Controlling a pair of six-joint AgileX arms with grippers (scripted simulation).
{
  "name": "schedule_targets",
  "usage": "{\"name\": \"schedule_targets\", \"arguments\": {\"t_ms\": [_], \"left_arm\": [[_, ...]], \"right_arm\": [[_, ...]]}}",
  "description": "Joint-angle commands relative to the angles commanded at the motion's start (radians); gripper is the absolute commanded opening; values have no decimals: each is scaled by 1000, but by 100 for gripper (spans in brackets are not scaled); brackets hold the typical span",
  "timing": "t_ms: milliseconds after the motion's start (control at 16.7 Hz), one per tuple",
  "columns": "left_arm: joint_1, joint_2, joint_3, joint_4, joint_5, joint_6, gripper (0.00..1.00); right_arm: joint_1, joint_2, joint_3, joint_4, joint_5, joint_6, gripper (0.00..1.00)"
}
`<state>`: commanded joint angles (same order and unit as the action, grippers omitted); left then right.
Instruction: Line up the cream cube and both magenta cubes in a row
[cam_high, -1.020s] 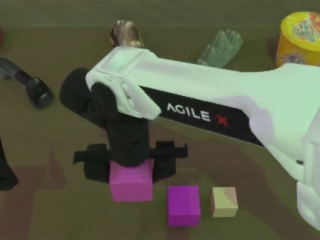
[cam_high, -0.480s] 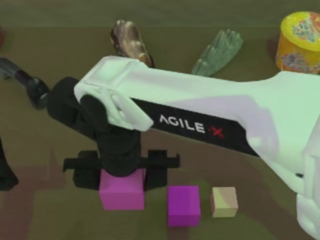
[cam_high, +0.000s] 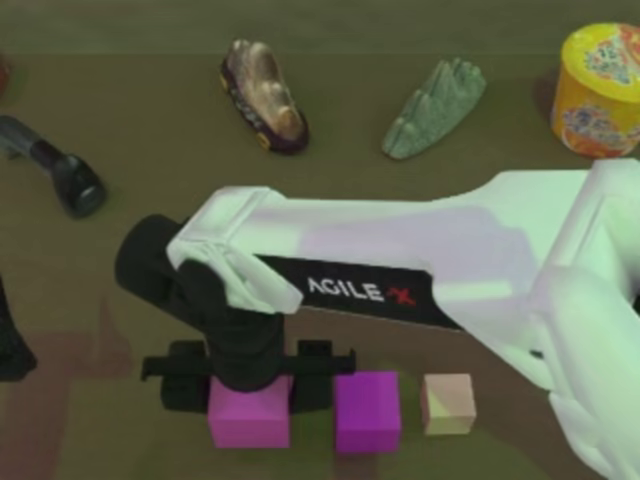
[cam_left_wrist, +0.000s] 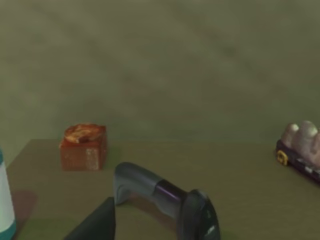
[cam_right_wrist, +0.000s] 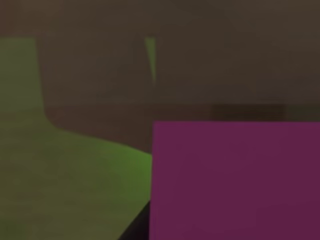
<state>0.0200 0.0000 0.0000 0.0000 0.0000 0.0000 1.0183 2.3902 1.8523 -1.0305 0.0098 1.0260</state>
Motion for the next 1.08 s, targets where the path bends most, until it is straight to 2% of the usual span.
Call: {"name": "schedule_targets", "arguments": {"t_ms": [180,960,1080], "left_arm": [[0,0,0,0,0,0,100],[0,0,0,0,0,0,100],[0,0,0,0,0,0,100]], "right_arm": [[0,0,0,0,0,0,0],[0,0,0,0,0,0,98],[0,0,0,0,0,0,100]]}}
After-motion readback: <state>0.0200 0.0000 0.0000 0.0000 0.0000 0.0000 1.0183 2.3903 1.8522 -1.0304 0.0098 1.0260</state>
